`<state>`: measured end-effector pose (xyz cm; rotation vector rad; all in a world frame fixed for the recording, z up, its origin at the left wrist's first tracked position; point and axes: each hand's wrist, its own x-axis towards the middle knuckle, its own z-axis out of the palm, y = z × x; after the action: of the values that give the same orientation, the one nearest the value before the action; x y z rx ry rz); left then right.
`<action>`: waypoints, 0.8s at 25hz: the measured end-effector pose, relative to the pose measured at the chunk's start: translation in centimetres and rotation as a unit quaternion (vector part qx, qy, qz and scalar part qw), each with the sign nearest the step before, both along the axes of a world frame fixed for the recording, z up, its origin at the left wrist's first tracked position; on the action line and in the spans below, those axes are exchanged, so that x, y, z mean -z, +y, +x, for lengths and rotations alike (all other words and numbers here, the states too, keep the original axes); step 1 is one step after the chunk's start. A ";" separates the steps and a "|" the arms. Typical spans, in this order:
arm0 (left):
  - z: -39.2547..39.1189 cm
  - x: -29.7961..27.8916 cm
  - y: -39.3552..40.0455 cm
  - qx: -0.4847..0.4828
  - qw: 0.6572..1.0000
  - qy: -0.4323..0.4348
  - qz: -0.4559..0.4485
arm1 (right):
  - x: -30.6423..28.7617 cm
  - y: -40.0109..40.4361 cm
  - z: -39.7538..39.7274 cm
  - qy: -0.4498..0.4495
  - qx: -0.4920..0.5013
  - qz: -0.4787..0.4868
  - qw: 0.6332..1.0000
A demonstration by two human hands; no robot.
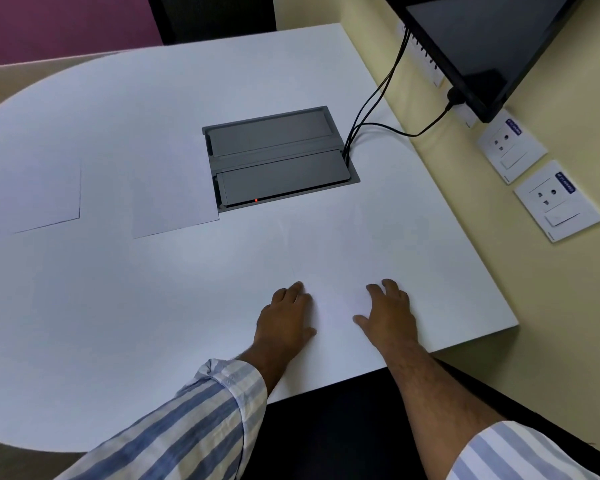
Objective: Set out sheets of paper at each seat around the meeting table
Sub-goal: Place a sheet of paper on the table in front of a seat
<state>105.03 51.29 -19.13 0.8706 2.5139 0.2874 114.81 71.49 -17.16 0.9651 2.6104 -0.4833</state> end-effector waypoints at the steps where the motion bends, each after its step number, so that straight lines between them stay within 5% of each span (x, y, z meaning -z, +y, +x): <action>1: -0.1 0.0 -0.2 -0.003 1.000 -0.001 0.002 | 0.0 -0.1 0.1 -0.003 0.009 0.002 1.000; 20: 0.0 0.5 -0.6 -0.020 0.999 -0.017 0.037 | -0.1 -0.4 -0.4 0.020 0.048 -0.033 0.998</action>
<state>105.01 50.72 -19.62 0.8382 2.5049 0.4077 114.45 71.06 -17.02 1.0742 2.5743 -0.6160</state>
